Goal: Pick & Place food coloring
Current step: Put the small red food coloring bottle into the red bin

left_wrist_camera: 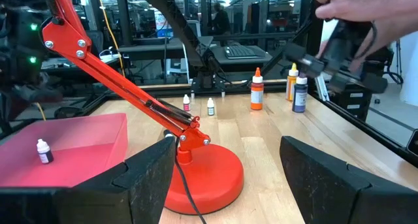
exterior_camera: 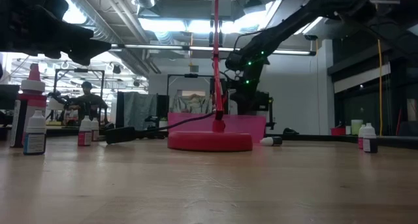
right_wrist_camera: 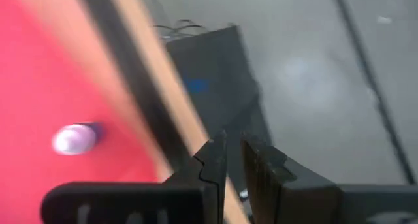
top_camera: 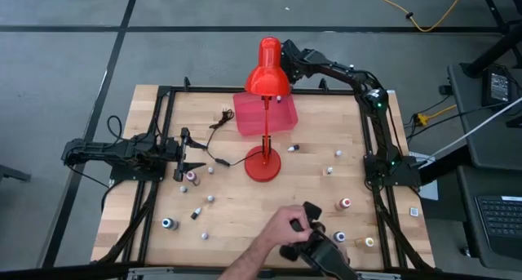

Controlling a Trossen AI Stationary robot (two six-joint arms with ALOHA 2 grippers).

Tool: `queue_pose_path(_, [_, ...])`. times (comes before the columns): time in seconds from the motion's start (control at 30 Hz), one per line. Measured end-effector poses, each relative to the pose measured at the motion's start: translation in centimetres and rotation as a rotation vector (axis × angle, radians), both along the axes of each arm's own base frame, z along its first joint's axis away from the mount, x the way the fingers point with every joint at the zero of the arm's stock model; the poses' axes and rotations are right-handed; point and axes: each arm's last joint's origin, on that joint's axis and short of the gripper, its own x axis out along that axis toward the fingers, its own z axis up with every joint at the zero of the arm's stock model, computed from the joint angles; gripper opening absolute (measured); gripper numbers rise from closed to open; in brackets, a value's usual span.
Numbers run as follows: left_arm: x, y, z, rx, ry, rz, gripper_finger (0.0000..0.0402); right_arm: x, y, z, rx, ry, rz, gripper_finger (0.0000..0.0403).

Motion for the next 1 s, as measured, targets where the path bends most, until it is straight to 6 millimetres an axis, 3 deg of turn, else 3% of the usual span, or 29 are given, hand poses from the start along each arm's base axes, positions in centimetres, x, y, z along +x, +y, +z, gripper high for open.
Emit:
queue_pose_path(0.2, [0.0,0.0,0.0,0.000,0.000,0.000,0.0273,-1.6,0.5,2.5,-0.009,0.022,-0.097,0.0049])
queue_pose_path(0.43, [0.0,0.0,0.0,0.000,0.000,0.000,0.0271,-3.3,3.5,6.1,0.094,0.038,-0.171,0.0071])
queue_pose_path(0.73, [0.0,0.0,0.0,0.000,0.000,0.000,0.0273,-4.8,9.6,10.0,0.168,-0.002,-0.288,0.0185])
queue_pose_path(1.0, [0.0,0.0,0.0,0.000,0.000,0.000,0.0274,-9.0,17.2,9.8,0.200,-0.068,-0.345,0.0250])
